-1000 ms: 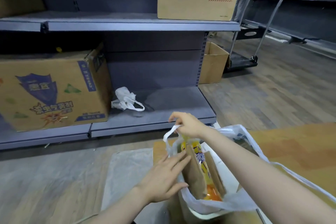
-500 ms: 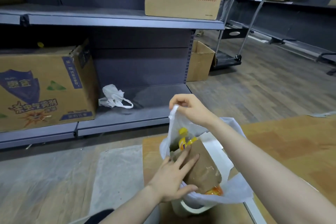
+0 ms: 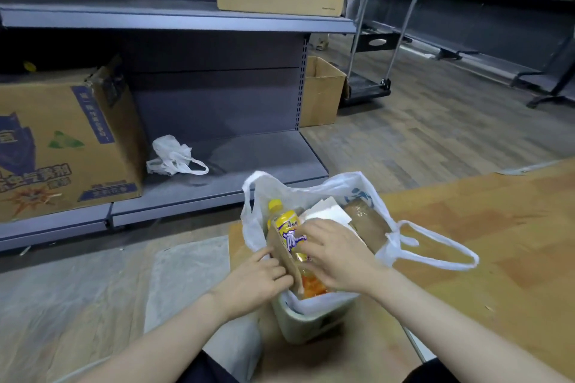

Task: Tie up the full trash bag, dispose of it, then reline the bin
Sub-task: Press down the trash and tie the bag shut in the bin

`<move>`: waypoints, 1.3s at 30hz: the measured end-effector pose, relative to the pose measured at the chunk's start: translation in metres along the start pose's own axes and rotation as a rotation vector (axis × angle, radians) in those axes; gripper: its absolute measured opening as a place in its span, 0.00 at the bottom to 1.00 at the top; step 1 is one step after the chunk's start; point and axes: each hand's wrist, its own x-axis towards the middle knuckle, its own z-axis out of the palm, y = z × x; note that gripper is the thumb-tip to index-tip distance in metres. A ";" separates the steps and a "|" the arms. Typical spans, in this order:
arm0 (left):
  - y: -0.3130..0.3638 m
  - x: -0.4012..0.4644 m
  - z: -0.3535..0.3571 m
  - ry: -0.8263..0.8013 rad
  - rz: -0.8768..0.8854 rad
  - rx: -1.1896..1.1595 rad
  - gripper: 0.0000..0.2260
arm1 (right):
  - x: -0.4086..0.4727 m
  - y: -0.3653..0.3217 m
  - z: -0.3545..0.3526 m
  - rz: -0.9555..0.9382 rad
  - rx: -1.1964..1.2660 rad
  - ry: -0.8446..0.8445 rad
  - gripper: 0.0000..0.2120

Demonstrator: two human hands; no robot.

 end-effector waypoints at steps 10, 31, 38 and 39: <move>-0.002 0.008 -0.021 0.126 -0.104 0.008 0.10 | -0.026 0.026 -0.021 0.254 -0.215 0.013 0.12; 0.014 0.036 -0.015 -0.377 -0.461 -0.504 0.37 | 0.035 0.016 -0.108 0.887 0.291 0.160 0.13; 0.021 0.055 0.005 -0.333 -0.460 -0.452 0.20 | 0.057 -0.019 -0.014 0.689 0.325 -0.087 0.16; 0.021 0.055 0.010 -0.314 -0.458 -0.462 0.19 | 0.053 -0.019 -0.004 0.708 0.369 -0.097 0.16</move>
